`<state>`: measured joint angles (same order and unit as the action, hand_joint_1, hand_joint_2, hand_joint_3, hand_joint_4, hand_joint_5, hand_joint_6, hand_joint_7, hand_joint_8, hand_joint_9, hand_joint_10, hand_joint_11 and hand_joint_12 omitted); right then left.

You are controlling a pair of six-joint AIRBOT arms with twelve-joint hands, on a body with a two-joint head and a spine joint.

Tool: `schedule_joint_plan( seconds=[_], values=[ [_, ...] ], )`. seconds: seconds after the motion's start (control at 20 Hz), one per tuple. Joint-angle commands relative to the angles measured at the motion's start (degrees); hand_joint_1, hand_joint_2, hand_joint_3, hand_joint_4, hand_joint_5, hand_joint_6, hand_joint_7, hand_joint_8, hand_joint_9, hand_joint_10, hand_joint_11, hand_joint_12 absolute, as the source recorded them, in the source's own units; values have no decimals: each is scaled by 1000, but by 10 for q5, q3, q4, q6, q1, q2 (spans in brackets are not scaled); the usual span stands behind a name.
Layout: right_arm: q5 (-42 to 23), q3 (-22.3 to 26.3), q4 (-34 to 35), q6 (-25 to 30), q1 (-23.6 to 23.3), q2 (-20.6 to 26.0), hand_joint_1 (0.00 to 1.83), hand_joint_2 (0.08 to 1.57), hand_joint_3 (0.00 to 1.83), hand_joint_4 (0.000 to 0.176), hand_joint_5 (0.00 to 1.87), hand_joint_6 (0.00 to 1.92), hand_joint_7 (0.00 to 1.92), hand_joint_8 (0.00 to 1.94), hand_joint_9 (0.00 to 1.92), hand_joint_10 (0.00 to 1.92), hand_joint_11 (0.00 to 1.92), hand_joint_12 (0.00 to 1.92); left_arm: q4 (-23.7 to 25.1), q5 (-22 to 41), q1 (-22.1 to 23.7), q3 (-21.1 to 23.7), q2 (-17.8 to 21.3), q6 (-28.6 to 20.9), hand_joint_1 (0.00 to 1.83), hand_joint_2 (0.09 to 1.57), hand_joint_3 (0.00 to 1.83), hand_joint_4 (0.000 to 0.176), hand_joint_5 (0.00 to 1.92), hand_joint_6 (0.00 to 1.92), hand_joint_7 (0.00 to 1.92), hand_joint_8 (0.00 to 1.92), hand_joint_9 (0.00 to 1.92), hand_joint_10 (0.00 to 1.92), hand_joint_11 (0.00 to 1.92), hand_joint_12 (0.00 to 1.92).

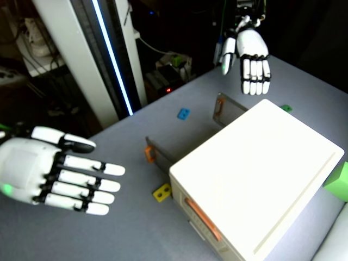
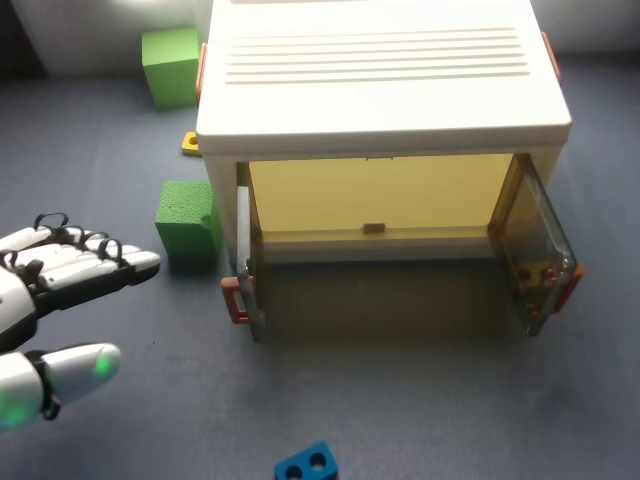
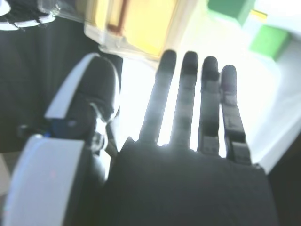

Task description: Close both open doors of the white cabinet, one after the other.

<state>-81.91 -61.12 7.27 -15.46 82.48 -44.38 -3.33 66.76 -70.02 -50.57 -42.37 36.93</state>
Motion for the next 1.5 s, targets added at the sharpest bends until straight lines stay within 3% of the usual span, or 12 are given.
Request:
schedule_joint_plan(
  seconds=[0.0, 0.1, 0.2, 0.25, 0.4, 0.5, 0.55, 0.75, 1.1, 1.2, 1.35, 1.45],
  values=[
    [-64, -4, 18, 3, -1, -1, 378, 1397, 0, 40, 242, 0, 221, 1, 133, 1, 112, 26, 4, 48, 10, -5, -3, -5, 0, 1546, 1, 0, 194, 1, 203, 0, 175, 1, 0, 465],
    [-64, -5, 18, 5, -1, -2, 352, 1406, 3, 38, 241, 1, 220, 0, 134, 1, 117, 23, 18, 30, 31, -12, -9, -7, 0, 1562, 6, 0, 198, 0, 201, 0, 174, 0, 0, 434],
    [-64, -5, 18, 6, -1, -2, 349, 1408, 3, 54, 238, 0, 211, 0, 134, 1, 115, 21, 35, 13, 50, -19, -15, -14, 14, 1568, 4, 0, 218, 7, 233, 9, 196, 7, 0, 450],
    [-64, -6, 18, 7, -1, -2, 383, 1408, 1, 42, 243, 1, 213, 1, 134, 1, 113, 17, 52, -3, 68, -25, -22, -19, 2, 1568, 2, 0, 192, 3, 195, 5, 163, 3, 0, 375],
    [-64, -6, 18, 7, -1, -2, 403, 1408, 0, 41, 247, 2, 216, 1, 129, 0, 121, 17, 75, -27, 98, -32, -32, -22, 0, 1549, 0, 0, 218, 9, 169, 4, 119, 3, 0, 243],
    [-64, -6, 18, 7, -1, -3, 385, 1413, 2, 60, 246, 1, 218, 1, 135, 2, 129, 17, 82, -34, 108, -37, -38, -25, 0, 1556, 0, 0, 205, 2, 147, 1, 100, 1, 0, 171],
    [-64, -6, 18, 8, -1, -3, 384, 1412, 2, 51, 247, 1, 218, 1, 135, 2, 129, 16, 86, -37, 113, -39, -40, -27, 0, 1552, 0, 0, 183, 2, 141, 0, 93, 0, 0, 128],
    [-64, -6, 18, 8, -1, -3, 378, 1406, 0, 57, 248, 1, 218, 0, 132, 0, 130, 14, 104, -43, 127, -41, -48, -33, 0, 1531, 0, 0, 186, 3, 154, 5, 105, 4, 6, 124],
    [-64, -6, 18, 8, -1, -4, 388, 1409, 0, 43, 257, 3, 225, 2, 140, 2, 141, 12, 134, -50, 149, -44, -60, -47, 0, 1525, 0, 0, 219, 8, 188, 9, 152, 14, 29, 139],
    [-64, -6, 18, 8, -1, -4, 389, 1405, 0, 53, 256, 2, 218, 0, 134, 0, 142, 11, 139, -53, 155, -47, -67, -51, 0, 1520, 0, 0, 242, 15, 193, 9, 150, 11, 28, 138],
    [-64, -6, 18, 8, -1, -4, 384, 1414, 2, 42, 249, 0, 229, 2, 139, 1, 136, 6, 151, -65, 165, -51, -76, -57, 0, 1520, 0, 0, 252, 15, 194, 7, 151, 9, 18, 132],
    [-64, -6, 19, 8, -1, -4, 369, 1404, 0, 55, 256, 3, 228, 1, 151, 5, 163, 16, 156, -70, 172, -56, -85, -61, 0, 1529, 0, 0, 257, 14, 206, 10, 162, 12, 15, 130]
  ],
)
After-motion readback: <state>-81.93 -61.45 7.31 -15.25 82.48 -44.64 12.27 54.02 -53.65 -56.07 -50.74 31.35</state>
